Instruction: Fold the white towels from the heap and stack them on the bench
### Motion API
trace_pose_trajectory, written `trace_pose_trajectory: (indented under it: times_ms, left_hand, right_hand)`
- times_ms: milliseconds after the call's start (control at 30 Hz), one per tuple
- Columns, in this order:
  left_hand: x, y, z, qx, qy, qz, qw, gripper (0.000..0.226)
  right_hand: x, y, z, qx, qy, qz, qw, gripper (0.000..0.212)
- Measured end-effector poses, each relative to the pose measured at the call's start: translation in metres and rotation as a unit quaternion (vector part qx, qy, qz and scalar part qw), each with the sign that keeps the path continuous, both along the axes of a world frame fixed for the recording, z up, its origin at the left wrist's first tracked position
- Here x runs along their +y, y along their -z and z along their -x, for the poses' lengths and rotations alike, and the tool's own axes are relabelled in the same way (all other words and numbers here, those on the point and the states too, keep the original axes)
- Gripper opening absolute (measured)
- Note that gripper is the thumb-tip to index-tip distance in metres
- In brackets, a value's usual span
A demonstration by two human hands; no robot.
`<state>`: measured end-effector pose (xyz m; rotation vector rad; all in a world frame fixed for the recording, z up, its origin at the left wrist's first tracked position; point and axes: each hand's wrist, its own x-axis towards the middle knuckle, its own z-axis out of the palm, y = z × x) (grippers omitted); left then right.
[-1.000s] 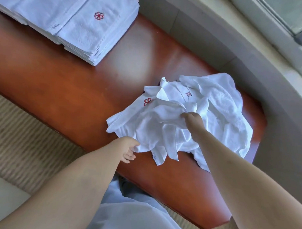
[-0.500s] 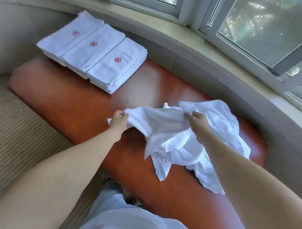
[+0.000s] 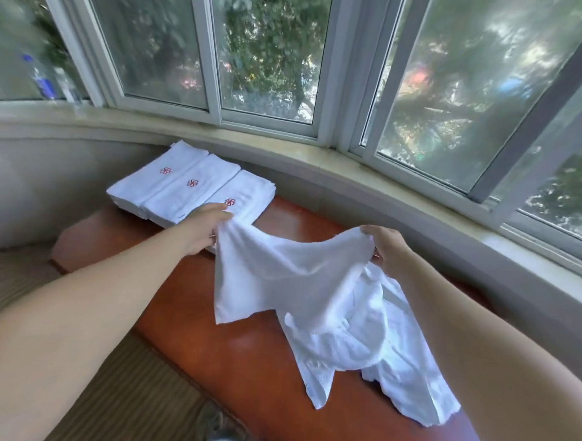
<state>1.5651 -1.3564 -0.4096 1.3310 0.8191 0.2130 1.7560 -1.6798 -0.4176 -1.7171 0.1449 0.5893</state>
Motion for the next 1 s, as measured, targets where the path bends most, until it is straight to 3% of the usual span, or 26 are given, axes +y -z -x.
trace_pose_trajectory:
  times_ms: [100, 200, 333, 433, 533, 633, 733, 833, 1000]
  left_hand:
    - [0.006, -0.017, -0.004, -0.064, -0.04, 0.031, 0.997, 0.02]
    - [0.004, -0.016, -0.004, 0.004, -0.003, -0.033, 0.999, 0.013]
    - [0.012, -0.015, -0.007, 0.059, -0.051, -0.063, 0.995, 0.029]
    - [0.019, -0.012, 0.001, 0.078, -0.04, -0.078, 0.993, 0.006]
    - [0.022, -0.012, 0.006, 0.094, -0.037, -0.086, 0.991, 0.042]
    - [0.02, -0.016, 0.007, 0.117, -0.03, -0.106, 0.987, 0.052]
    - [0.018, -0.016, 0.01, 0.103, -0.044, -0.087, 0.99, 0.041]
    - [0.019, -0.018, 0.01, 0.065, -0.058, -0.05, 0.995, 0.005]
    - [0.023, -0.017, 0.014, 0.039, -0.084, -0.098, 0.991, 0.027]
  right_hand:
    - [-0.008, -0.005, 0.001, -0.011, 0.024, -0.016, 1.0, 0.006]
    - [-0.016, -0.007, 0.003, -0.036, 0.025, 0.015, 0.999, 0.005]
    - [-0.026, -0.016, 0.003, -0.042, 0.064, 0.009, 0.997, 0.006]
    - [-0.034, -0.02, 0.005, -0.049, 0.059, 0.004, 0.997, 0.008]
    - [-0.038, -0.023, 0.006, -0.057, 0.084, -0.027, 0.994, 0.006]
    - [-0.041, -0.023, 0.006, -0.065, 0.107, -0.032, 0.992, 0.005]
    - [-0.044, -0.022, 0.007, -0.054, 0.104, -0.024, 0.993, 0.009]
    - [-0.048, -0.024, 0.007, -0.053, 0.101, -0.012, 0.993, 0.015]
    - [-0.052, -0.026, 0.006, -0.077, 0.096, -0.018, 0.992, 0.013]
